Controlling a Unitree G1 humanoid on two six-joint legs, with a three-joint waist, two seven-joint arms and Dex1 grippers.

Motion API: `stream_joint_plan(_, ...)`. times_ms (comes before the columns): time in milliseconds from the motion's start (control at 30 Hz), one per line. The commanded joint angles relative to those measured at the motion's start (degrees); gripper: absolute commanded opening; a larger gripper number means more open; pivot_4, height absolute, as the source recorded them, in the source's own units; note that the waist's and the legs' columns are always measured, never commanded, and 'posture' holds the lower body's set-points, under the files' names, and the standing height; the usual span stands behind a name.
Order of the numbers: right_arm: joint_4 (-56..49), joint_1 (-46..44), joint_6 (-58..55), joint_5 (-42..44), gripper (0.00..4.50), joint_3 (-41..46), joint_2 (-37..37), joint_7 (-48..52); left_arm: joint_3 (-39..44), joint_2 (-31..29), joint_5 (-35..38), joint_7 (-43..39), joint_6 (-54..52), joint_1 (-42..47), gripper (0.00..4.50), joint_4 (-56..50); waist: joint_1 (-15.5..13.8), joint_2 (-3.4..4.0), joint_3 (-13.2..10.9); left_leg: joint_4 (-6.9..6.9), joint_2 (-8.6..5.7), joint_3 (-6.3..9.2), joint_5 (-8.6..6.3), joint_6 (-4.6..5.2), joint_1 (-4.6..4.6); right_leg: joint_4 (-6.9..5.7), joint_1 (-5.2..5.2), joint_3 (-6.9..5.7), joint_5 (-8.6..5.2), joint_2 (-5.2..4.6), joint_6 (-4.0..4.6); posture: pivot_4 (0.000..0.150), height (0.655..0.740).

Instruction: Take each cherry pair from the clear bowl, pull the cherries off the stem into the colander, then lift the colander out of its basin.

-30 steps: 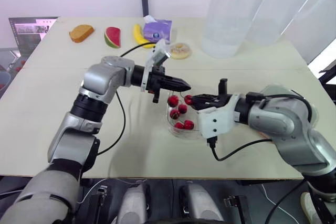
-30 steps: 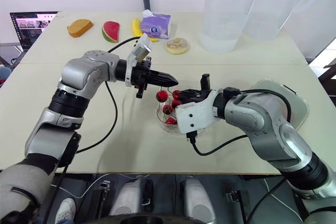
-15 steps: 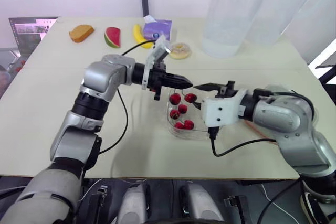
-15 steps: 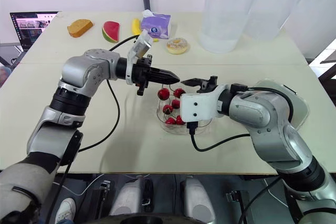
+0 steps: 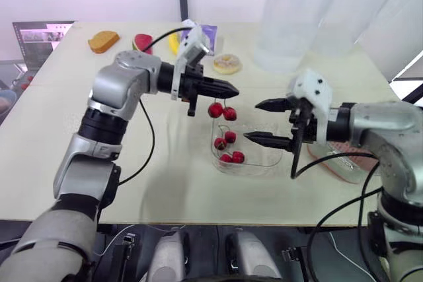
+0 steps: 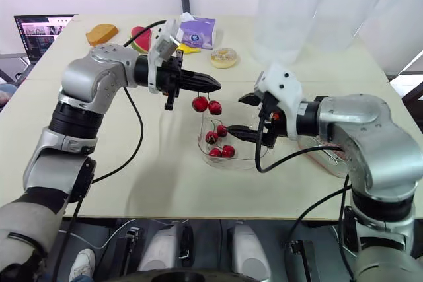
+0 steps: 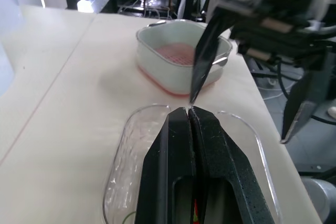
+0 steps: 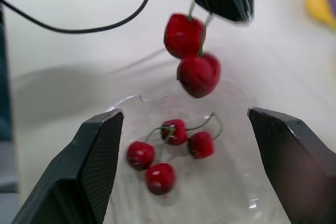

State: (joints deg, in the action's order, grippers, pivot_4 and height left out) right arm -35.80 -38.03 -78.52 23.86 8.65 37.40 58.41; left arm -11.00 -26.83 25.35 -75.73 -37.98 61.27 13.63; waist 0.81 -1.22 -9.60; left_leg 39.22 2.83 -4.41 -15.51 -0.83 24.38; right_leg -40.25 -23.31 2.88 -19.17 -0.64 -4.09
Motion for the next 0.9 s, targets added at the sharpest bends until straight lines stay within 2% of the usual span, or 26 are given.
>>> stream_joint_plan(33, 3.3, -3.9, -0.8, 3.5, 4.02, 1.1, -1.7, -3.1, 2.8, -0.4, 1.9, 0.6, -0.9, 1.6, 0.00, -3.3, 0.0, 0.01, 0.0, 0.00, 0.00, -0.01, 0.00, 0.00, 0.00, 0.00, -0.01, 0.01, 0.00, 0.00, 0.00, 0.150, 0.7400)
stream_joint_plan(267, 7.2, -7.8, -0.4, 8.5, 4.02, -0.4, -5.7, -8.3, 4.4, 1.0, 4.0, 3.7, -4.0, 1.0, 0.00, -4.6, 0.1, 0.01, 0.0, -0.02, 0.01, 0.00, 0.00, 0.00, 0.02, -0.01, -0.05, 0.01, 0.00, 0.00, 0.00, 0.150, 0.7400)
stream_joint_plan(467, 8.3, -7.9, 1.0, 11.5, 4.02, -1.8, -5.6, -10.9, 4.5, 1.4, 4.7, 4.7, -4.7, 0.8, 0.00, -5.3, 0.1, 0.01, 0.0, -0.02, -0.01, -0.01, 0.00, 0.00, 0.03, -0.01, -0.05, 0.01, 0.00, -0.02, 0.00, 0.150, 0.7400)
stream_joint_plan(567, 8.4, -7.7, 1.5, 12.6, 3.22, -2.3, -5.3, -11.9, 4.4, 1.4, 5.1, 5.0, -4.8, 0.8, 0.00, -5.4, 0.1, 0.01, 0.0, -0.02, 0.00, 0.00, 0.00, 0.00, 0.03, -0.01, -0.05, 0.01, 0.00, 0.00, 0.00, 0.150, 0.7400)
stream_joint_plan(733, 8.6, -7.4, 2.3, 14.1, 0.83, -2.6, -5.1, -13.5, 4.3, 1.4, 5.3, 5.1, -5.0, 0.7, 0.00, -5.7, 0.2, 0.01, 0.0, -0.02, 0.01, 0.00, 0.00, 0.00, 0.03, -0.01, -0.06, 0.01, 0.00, 0.01, 0.00, 0.150, 0.7400)
stream_joint_plan(800, 8.6, -7.0, 2.7, 14.6, 0.02, -2.9, -4.8, -14.0, 4.2, 1.4, 5.3, 5.1, -5.1, 0.7, 0.00, -5.7, 0.1, 0.01, 0.0, -0.02, 0.01, -0.01, 0.00, 0.00, 0.03, -0.01, -0.05, 0.01, 0.00, 0.00, 0.00, 0.150, 0.7400)
stream_joint_plan(900, 8.6, -6.8, 3.1, 15.2, 0.02, -3.2, -4.4, -14.7, 4.2, 1.4, 5.2, 5.0, -5.1, 0.7, 0.00, -5.7, 0.1, 0.01, 0.0, -0.02, 0.01, -0.01, 0.00, 0.00, 0.03, -0.01, -0.05, 0.01, 0.00, 0.00, 0.00, 0.150, 0.7400)
